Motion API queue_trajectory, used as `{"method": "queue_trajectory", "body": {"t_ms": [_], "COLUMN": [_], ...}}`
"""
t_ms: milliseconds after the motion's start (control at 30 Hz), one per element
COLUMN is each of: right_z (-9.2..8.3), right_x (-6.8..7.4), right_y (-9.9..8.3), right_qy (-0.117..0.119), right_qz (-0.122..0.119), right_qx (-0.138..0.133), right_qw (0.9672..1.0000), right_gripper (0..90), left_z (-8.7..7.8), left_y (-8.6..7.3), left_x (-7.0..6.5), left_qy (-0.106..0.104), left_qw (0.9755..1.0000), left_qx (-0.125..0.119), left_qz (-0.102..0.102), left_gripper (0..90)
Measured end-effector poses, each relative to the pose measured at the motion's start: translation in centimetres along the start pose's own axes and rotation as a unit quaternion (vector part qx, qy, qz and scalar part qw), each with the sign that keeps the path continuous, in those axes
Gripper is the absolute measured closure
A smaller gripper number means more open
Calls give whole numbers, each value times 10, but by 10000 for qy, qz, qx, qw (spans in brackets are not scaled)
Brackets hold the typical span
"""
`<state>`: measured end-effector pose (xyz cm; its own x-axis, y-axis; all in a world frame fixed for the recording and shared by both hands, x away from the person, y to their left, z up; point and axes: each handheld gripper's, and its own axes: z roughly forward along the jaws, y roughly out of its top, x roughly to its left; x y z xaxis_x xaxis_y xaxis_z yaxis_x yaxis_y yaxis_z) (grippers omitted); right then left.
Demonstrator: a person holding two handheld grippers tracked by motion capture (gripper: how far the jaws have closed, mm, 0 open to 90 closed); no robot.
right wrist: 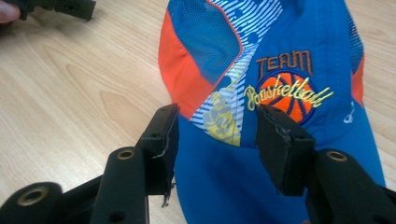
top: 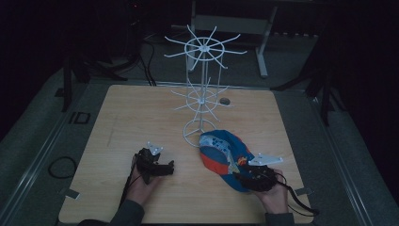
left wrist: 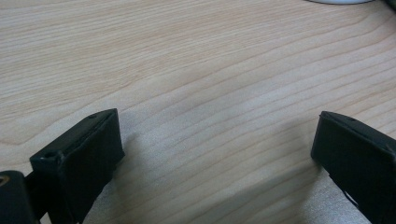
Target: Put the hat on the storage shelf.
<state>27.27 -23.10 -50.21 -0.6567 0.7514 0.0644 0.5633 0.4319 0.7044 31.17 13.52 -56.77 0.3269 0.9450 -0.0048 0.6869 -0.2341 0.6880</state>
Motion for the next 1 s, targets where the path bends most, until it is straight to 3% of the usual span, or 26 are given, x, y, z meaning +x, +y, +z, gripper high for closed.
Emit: {"method": "queue_trajectory", "body": {"t_ms": [700, 1000], "right_z": [-8, -9], "right_x": [-4, -6], "right_y": [7, 20], "right_qy": [31, 86], "right_qz": [-140, -349], "right_qx": [221, 365], "right_qw": [9997, 9987], "right_gripper": [451, 441], "left_z": [0, 0], "left_y": [0, 0], "left_x": [0, 0], "left_qy": [1, 1], "left_qw": [10000, 10000], "left_qx": [-7, -7], "left_qz": [-9, -10], "left_gripper": [24, 24]}}
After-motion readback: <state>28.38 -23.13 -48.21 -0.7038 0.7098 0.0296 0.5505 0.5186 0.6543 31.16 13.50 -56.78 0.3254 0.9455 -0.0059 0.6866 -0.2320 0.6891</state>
